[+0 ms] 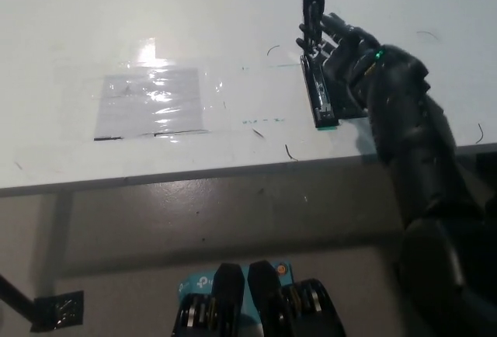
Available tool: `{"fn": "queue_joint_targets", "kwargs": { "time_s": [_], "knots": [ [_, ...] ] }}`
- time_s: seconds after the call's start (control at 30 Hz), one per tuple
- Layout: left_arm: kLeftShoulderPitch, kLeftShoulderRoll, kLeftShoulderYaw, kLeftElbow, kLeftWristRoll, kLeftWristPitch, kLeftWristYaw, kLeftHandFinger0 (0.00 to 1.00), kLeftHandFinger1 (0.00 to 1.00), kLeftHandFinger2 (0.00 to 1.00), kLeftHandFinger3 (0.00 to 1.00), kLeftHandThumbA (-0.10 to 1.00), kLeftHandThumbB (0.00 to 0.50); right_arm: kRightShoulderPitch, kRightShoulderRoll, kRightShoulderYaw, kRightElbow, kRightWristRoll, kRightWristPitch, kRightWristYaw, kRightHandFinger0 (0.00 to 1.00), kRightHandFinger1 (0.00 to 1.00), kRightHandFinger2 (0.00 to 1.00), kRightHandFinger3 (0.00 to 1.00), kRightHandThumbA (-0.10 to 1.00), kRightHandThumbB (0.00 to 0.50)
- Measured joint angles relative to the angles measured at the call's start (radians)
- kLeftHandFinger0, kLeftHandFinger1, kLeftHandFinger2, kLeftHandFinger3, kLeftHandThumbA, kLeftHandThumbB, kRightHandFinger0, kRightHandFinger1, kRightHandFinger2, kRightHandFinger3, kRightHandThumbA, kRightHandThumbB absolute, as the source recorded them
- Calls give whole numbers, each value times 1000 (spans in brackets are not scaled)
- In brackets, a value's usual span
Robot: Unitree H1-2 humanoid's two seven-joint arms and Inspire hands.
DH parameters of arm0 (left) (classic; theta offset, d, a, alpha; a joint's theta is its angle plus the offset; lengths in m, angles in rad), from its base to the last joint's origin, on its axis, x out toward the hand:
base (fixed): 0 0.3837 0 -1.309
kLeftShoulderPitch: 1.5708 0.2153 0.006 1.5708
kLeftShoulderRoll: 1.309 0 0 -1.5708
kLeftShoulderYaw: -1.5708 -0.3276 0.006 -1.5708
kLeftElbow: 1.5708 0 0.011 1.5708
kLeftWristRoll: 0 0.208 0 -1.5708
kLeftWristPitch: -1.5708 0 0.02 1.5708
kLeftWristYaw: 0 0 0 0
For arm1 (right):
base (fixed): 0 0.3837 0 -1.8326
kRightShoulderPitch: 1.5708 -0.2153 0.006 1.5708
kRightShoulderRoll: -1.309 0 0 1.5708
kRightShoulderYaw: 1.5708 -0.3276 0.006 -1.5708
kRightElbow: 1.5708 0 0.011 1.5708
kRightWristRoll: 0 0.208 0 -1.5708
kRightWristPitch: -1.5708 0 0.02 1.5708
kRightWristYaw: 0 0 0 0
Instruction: A stapler is kept infront of the robot on the black mark on the desk and the robot uses its right hand to lift the top of the stapler to open it
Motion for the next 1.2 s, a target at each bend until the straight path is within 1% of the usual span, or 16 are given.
{"fn": "queue_joint_targets", "kwargs": {
  "time_s": [0.07,0.13,0.2,0.3,0.4,0.47,0.5,0.6,0.67,0.73,0.77,0.87,0.97,1.0,1.07,1.2],
  "knots": [
    [4,-2,0,0,0,0,0,554,619,756,876,356,108,-30,-15,0,56,-5,-18,8,423,520,695,887,67,24],
    [6,-3,-1,0,0,0,0,534,617,758,889,366,116,-64,-26,1,114,-12,-33,13,396,500,669,868,73,37],
    [7,-4,-2,0,0,0,0,530,620,751,887,350,107,-86,-35,2,165,-26,-50,14,344,477,596,860,102,68],
    [11,-8,-2,1,0,0,0,520,615,745,891,348,129,-114,-44,6,231,-44,-74,15,338,455,580,845,73,63],
    [11,-12,-2,2,0,0,0,515,606,735,881,352,128,-139,-49,6,278,-56,-98,16,307,427,593,826,56,67],
    [11,-16,-3,2,0,-1,0,521,610,750,881,348,121,-156,-49,7,306,-68,-110,16,293,430,616,799,59,82],
    [11,-17,-4,2,0,-1,0,518,608,761,900,356,125,-163,-49,8,317,-72,-119,16,281,413,583,779,88,78],
    [11,-19,-4,2,0,-1,0,522,609,757,906,351,122,-182,-48,14,347,-88,-143,15,286,411,564,775,113,76],
    [11,-19,-5,2,0,-1,0,520,615,753,907,370,135,-191,-48,19,365,-99,-159,15,329,439,555,795,116,64],
    [12,-20,-5,2,0,-1,0,520,602,745,903,356,125,-198,-48,24,380,-113,-172,13,331,429,543,778,129,71],
    [11,-20,-5,2,0,-1,0,549,620,767,906,356,113,-201,-47,27,385,-117,-176,12,350,441,555,783,139,64],
    [12,-20,-5,2,0,-1,0,554,624,761,900,377,130,-206,-46,35,395,-134,-186,11,362,446,541,770,141,63],
    [12,-20,-5,2,0,-1,0,558,624,753,887,369,129,-207,-45,39,402,-147,-198,11,371,451,540,803,144,62],
    [12,-21,-5,2,0,-1,0,548,616,746,880,356,127,-207,-45,40,404,-151,-202,11,352,435,529,831,144,57],
    [12,-21,-5,2,0,-1,0,544,620,757,904,353,117,-207,-45,41,407,-156,-209,11,304,390,476,768,131,78],
    [11,-22,-5,1,0,-1,0,544,624,765,885,350,116,-207,-45,41,408,-163,-216,12,280,401,507,800,105,61]
  ]
}}
